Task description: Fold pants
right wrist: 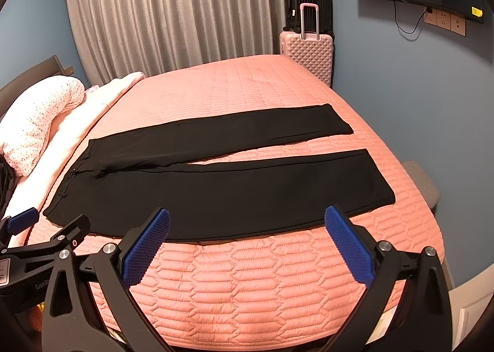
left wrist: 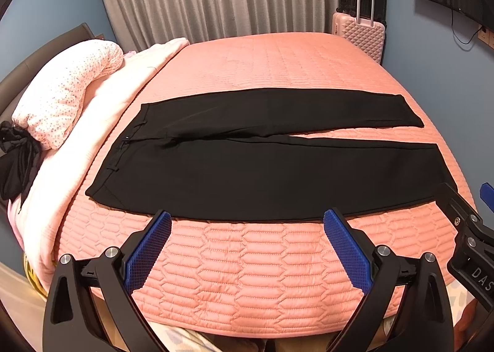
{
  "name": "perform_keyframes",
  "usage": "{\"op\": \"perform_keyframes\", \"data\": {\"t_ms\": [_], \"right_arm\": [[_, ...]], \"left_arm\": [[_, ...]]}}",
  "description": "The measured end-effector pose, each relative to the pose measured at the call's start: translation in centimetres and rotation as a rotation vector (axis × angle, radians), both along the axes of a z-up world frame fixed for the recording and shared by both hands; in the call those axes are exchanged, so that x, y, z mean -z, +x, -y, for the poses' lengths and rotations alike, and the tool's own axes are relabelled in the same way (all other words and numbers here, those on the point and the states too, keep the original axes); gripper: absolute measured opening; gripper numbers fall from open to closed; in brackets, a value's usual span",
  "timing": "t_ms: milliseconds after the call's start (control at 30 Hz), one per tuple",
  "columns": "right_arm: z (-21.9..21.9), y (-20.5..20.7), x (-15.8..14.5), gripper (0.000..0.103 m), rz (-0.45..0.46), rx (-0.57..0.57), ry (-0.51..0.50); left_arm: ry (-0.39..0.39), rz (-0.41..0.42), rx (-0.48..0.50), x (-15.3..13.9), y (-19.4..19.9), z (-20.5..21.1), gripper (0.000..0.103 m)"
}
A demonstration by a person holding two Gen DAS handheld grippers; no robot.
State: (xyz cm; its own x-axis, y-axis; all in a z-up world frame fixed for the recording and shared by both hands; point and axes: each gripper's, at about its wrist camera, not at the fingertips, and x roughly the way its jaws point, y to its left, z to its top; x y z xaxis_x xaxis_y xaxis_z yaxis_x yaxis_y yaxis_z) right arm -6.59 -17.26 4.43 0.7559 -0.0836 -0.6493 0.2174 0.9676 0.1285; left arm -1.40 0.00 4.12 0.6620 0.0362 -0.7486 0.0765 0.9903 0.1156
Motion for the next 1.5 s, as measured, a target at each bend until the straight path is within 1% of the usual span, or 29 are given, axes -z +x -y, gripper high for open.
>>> {"op": "perform_keyframes", "data": {"t_ms": [233,733,833,933,1000,1033,1067,1100,1133,1167,1200,1233,1333,1367,1433,1500], "right_arm": [[0.0,0.0,0.0,0.098,-0.001,-0.003,0.001],[0.6,0.3,0.4,0.098,-0.010,-0.008,0.001],[1.5,1.0,0.4,0.098,0.012,-0.040,-0.016],[4.0,3.1,0.4,0.098,0.040,-0.081,-0.011],[6.6,5.9,0.4,0.098,0.068,-0.115,-0.024],[7.4,7.2,0.5,0.098,0.066,-0.123,-0.039],[8.9,9.3,1.0,0.098,0.062,-0.128,-0.069],[10.4,11.4,1.7,0.098,0.052,-0.134,-0.094],[12.5,14.5,2.9,0.098,0.027,-0.134,-0.114],[14.4,16.7,3.9,0.098,0.006,-0.127,-0.113],[16.4,19.1,5.0,0.098,-0.021,-0.129,-0.094],[18.8,22.6,6.7,0.098,-0.066,-0.122,-0.059],[24.2,29.2,10.1,0.098,-0.144,-0.085,0.036],[26.1,31.6,11.1,0.098,-0.160,-0.066,0.039],[28.9,36.0,12.6,0.098,-0.186,-0.066,0.052],[30.1,39.2,14.0,0.098,-0.230,-0.090,0.062]], "left_arm": [[0.026,-0.019,-0.015,0.3,0.3,0.1,0.098],[0.019,-0.015,0.003,0.2,0.7,0.2,0.098],[-0.002,0.007,0.014,0.2,1.2,0.3,0.098],[-0.032,0.058,0.014,0.1,2.1,0.2,0.098],[-0.051,0.068,-0.002,0.2,3.1,-0.1,0.097],[-0.050,0.048,-0.013,0.6,4.1,-0.2,0.097],[-0.042,0.029,-0.009,0.9,5.0,0.0,0.097],[-0.024,0.015,0.001,1.3,6.0,0.2,0.097],[-0.004,0.012,-0.002,1.7,6.9,0.4,0.097],[0.033,0.015,-0.026,2.3,8.3,0.7,0.097],[0.045,0.013,-0.036,2.7,9.1,0.7,0.098],[0.046,0.002,-0.040,3.3,10.6,1.0,0.098],[0.030,-0.041,-0.028,5.1,14.1,1.9,0.098],[0.030,-0.050,-0.024,5.7,15.5,2.2,0.098],[0.031,-0.060,-0.002,7.0,18.0,3.1,0.098],[0.036,-0.073,0.011,8.1,19.9,3.6,0.098]]}}
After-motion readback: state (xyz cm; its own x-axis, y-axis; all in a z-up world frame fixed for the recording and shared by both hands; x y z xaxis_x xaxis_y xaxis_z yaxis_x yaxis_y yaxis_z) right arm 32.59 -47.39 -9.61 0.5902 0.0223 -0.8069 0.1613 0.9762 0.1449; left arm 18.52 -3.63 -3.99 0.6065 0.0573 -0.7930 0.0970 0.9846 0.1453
